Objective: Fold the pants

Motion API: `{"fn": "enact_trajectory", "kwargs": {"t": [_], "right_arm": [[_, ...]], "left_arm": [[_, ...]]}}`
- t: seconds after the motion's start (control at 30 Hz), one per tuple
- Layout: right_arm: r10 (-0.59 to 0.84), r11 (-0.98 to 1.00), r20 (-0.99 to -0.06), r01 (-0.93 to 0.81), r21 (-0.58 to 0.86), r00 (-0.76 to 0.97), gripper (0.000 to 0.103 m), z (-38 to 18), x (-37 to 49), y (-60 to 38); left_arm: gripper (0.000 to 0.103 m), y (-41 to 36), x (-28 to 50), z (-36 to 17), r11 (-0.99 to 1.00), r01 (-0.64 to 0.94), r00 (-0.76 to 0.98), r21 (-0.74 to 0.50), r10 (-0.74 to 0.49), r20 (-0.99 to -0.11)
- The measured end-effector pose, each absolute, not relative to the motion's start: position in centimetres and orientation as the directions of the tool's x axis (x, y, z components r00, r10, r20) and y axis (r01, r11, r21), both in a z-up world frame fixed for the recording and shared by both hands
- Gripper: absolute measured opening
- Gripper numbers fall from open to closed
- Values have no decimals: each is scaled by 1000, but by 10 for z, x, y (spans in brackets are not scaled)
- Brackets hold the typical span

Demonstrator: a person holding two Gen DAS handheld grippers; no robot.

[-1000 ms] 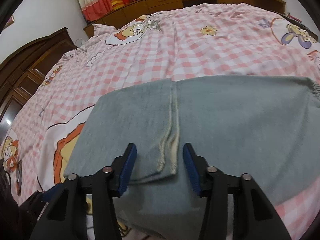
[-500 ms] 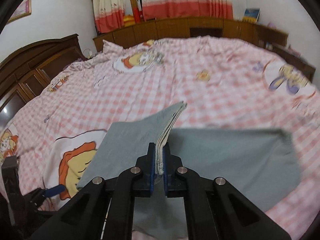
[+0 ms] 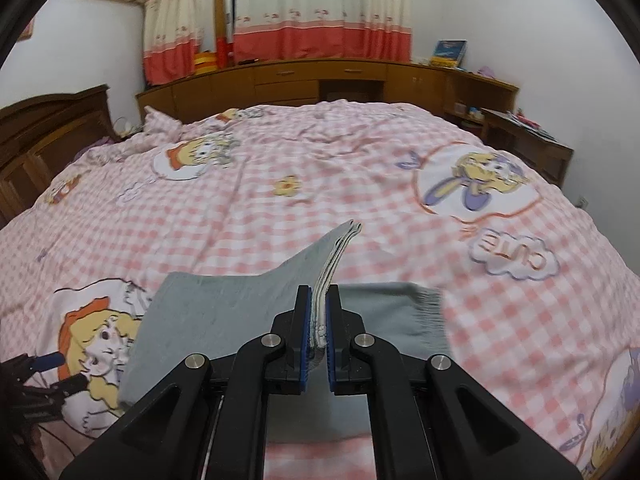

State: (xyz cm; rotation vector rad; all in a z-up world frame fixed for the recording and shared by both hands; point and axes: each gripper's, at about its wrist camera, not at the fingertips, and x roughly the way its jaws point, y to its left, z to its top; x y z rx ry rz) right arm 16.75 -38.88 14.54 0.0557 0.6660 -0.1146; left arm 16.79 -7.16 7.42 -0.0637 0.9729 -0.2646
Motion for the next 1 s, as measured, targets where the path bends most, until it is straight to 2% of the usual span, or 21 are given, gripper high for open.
{"fn": "enact_trajectory", "kwargs": {"t": [0.17, 0.37, 0.6, 0.67, 0.73, 0.87, 0.93, 1.0], "right_arm": [[-118, 985, -628, 170, 24, 769, 7, 132, 161, -426], [-148, 967, -680, 249, 52, 718, 7, 94, 158, -463], [-192, 958, -731, 287, 6, 655, 9, 51, 163, -478], [-205, 956, -742, 293, -12, 639, 16, 42, 164, -480], [-223, 951, -741, 310, -21, 633, 29, 39, 161, -482], [-182, 938, -708, 337, 84, 682, 43, 53, 144, -496], [-143, 925, -698, 345, 157, 702, 62, 59, 136, -504], [-114, 918, -703, 345, 195, 702, 63, 56, 135, -511]], "left_arm": [[84, -92, 172, 75, 959, 228, 516, -166, -264, -815], [84, -118, 181, 73, 961, 240, 507, -140, -247, -826], [84, -145, 198, 61, 944, 253, 482, -210, -311, -819], [84, -152, 205, 55, 944, 255, 482, -207, -310, -819], [84, -155, 211, 50, 942, 261, 474, -212, -316, -822], [84, -153, 223, 38, 934, 239, 448, -265, -348, -823], [84, -151, 225, 33, 926, 225, 441, -302, -373, -816], [84, -151, 228, 30, 913, 222, 429, -342, -406, -807]]}}
